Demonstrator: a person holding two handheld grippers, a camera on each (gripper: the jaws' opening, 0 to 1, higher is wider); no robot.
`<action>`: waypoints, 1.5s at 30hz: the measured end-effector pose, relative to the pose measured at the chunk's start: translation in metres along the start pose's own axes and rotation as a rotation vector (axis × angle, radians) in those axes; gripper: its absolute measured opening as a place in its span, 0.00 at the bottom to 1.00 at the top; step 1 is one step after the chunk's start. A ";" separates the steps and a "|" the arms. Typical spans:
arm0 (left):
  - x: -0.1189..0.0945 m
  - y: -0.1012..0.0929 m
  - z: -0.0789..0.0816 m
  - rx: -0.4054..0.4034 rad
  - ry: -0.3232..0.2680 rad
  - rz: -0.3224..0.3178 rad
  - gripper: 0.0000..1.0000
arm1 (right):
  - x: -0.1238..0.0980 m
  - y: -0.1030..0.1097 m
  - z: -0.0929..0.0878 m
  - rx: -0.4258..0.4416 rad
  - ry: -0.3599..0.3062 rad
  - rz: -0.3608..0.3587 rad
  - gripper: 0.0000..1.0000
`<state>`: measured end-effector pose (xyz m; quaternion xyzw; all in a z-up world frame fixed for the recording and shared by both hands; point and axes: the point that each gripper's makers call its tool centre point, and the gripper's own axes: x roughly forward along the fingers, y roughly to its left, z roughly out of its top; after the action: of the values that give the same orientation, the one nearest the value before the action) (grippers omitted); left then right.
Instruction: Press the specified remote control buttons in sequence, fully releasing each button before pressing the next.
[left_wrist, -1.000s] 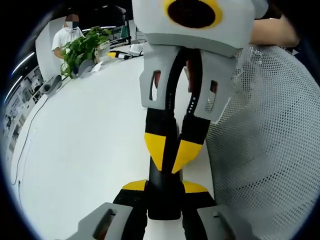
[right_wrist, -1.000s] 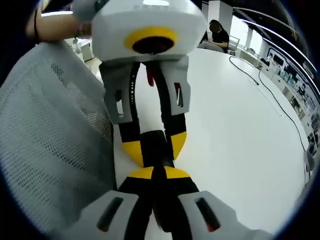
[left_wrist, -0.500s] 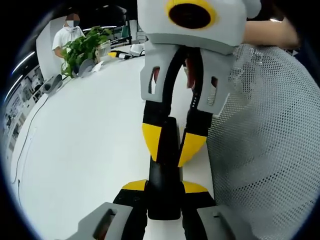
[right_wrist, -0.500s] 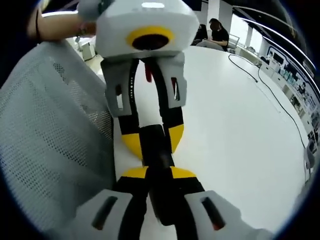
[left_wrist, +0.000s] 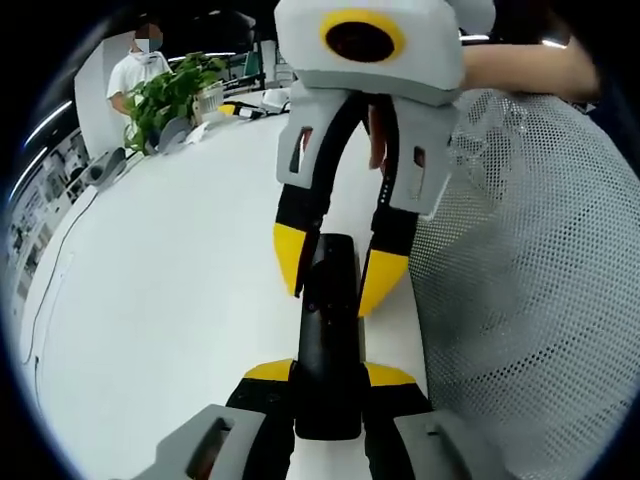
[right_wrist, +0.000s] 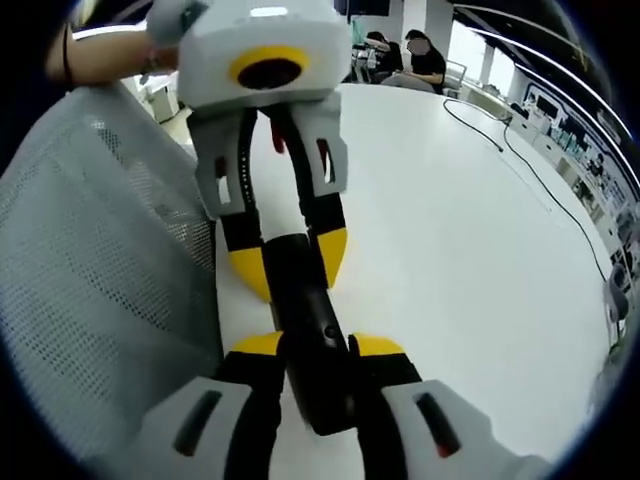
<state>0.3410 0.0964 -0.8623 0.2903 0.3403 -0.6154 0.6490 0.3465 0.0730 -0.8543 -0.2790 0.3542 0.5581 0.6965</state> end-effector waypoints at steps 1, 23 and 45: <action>0.000 0.000 0.000 0.000 0.000 0.000 0.24 | 0.000 0.000 0.000 0.006 0.000 0.000 0.26; 0.000 0.000 0.000 -0.006 -0.007 0.000 0.24 | -0.008 -0.006 -0.027 0.018 0.079 -0.014 0.27; -0.018 0.021 0.024 -0.148 -0.144 0.085 0.36 | -0.009 -0.015 -0.034 0.066 0.099 -0.027 0.25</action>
<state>0.3639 0.0893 -0.8347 0.2107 0.3245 -0.5800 0.7169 0.3533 0.0375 -0.8671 -0.2882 0.4026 0.5221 0.6945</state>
